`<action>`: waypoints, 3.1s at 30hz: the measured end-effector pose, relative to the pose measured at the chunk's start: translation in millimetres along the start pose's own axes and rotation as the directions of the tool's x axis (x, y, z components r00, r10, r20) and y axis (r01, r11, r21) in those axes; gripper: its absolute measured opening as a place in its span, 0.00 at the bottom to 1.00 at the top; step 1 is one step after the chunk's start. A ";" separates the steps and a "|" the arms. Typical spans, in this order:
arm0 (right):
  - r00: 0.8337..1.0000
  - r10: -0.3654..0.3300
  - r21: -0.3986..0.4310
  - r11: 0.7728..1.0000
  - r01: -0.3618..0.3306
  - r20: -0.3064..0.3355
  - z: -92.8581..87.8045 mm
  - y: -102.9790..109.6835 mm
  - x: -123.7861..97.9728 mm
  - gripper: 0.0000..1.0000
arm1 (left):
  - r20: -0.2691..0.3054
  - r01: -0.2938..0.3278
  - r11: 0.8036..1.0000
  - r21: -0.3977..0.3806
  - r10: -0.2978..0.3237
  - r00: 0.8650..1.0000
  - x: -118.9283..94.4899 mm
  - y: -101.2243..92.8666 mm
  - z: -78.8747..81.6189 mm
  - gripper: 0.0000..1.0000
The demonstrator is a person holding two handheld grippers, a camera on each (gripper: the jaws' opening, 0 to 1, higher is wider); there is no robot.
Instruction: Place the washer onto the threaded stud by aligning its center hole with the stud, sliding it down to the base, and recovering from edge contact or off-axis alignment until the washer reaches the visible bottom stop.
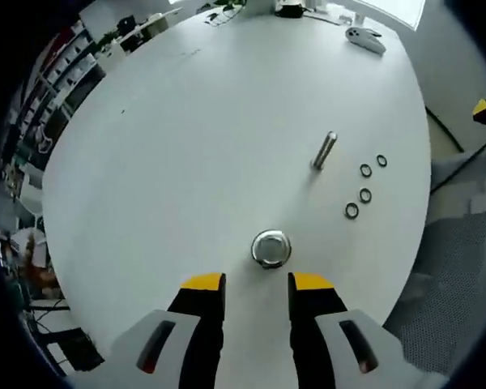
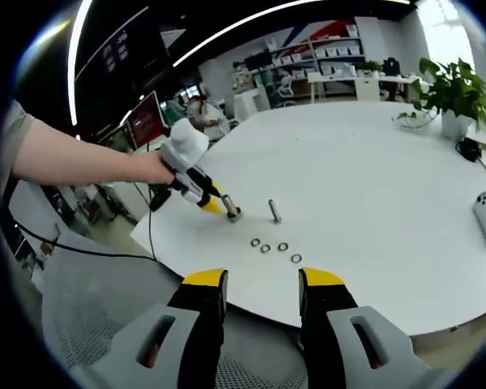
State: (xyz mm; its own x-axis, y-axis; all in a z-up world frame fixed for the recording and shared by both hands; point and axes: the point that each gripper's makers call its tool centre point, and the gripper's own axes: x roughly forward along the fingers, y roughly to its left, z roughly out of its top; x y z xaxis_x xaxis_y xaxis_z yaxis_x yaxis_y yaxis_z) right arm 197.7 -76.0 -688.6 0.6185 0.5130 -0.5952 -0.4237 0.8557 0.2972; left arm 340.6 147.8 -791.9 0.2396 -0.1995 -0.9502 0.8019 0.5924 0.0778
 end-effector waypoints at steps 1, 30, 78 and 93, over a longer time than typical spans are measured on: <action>1.000 -0.001 -0.001 1.000 0.001 -0.001 -0.2 -0.1 0.0 0.37 | 0.009 0.004 1.000 -0.015 -0.004 1.000 -1.5 -1.0 -1.4 0.29; 1.000 0.007 -0.018 1.000 -0.007 -0.008 -0.8 1.1 0.6 0.37 | 0.383 0.082 0.932 -0.354 0.065 0.921 -80.6 -43.5 -24.5 0.33; 1.000 -0.010 -0.043 0.999 0.009 -0.024 -3.5 0.6 0.6 0.40 | 0.569 0.127 0.889 -0.441 0.167 0.805 -160.8 -86.6 -83.8 0.32; 0.999 -0.020 -0.039 0.999 0.018 -0.044 -7.5 -0.5 1.5 0.40 | 0.590 0.193 0.884 -0.427 0.111 0.799 -157.1 -93.2 -81.5 0.31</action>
State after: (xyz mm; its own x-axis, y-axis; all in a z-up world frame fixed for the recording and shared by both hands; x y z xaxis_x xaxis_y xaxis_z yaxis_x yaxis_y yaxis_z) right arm 193.9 -76.1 -695.2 0.5971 0.4925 -0.6332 -0.4380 0.8615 0.2570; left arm 183.6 187.5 -674.5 0.6036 -0.5546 -0.5727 0.5211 0.8182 -0.2430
